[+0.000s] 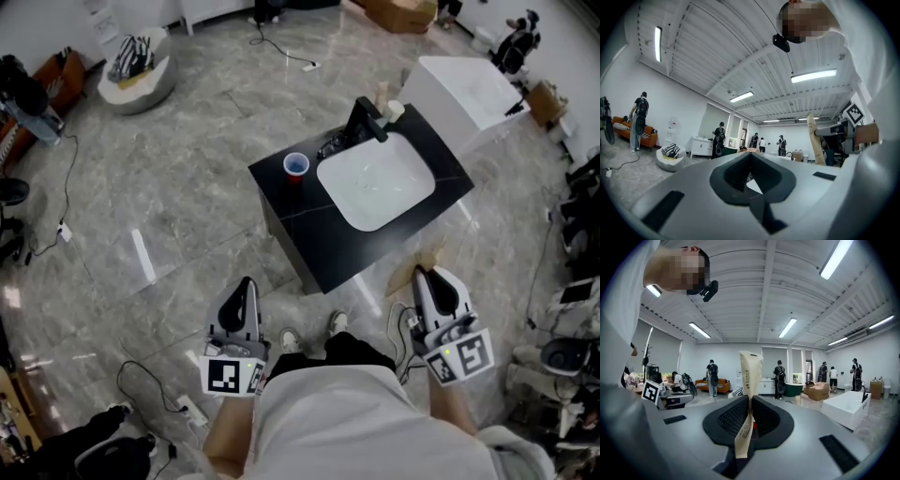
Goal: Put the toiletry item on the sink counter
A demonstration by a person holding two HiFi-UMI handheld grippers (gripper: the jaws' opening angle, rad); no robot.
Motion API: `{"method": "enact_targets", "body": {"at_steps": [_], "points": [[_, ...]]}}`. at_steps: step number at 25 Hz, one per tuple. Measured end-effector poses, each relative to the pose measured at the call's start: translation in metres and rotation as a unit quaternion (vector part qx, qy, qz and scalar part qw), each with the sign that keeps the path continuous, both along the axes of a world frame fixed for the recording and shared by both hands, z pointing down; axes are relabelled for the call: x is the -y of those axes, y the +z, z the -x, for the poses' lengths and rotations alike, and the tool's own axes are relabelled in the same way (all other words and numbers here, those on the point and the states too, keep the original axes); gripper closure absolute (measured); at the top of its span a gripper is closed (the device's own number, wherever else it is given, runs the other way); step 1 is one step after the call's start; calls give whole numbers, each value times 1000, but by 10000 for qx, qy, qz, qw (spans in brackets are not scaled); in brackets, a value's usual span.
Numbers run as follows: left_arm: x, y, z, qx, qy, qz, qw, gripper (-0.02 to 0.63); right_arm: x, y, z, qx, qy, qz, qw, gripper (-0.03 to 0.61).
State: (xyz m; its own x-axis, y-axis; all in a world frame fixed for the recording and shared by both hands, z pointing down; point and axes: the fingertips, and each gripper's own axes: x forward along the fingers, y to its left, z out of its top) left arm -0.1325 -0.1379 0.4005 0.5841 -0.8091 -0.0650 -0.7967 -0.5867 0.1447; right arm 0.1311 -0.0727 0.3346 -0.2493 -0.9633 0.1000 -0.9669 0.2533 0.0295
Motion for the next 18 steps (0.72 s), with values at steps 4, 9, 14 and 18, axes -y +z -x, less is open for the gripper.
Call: {"method": "enact_targets", "body": {"at_steps": [4,9,14,18], "points": [[0,-11,-6,24,-326,-39,9995,611,15,-1,-11,156,-296,-90,9994,525],[-4,-27,-34,60,-520,-129,9985,611,32,0,-26,203,-708,-86,9972,525],[-12,-29,-42,107,-697,-90,9975,611,34,5,-29,249,-971,-34,9950,525],[-19,-18,-53,166,-604,9,9980,611,41,9,-29,205,-1129,-90,9934,525]]}}
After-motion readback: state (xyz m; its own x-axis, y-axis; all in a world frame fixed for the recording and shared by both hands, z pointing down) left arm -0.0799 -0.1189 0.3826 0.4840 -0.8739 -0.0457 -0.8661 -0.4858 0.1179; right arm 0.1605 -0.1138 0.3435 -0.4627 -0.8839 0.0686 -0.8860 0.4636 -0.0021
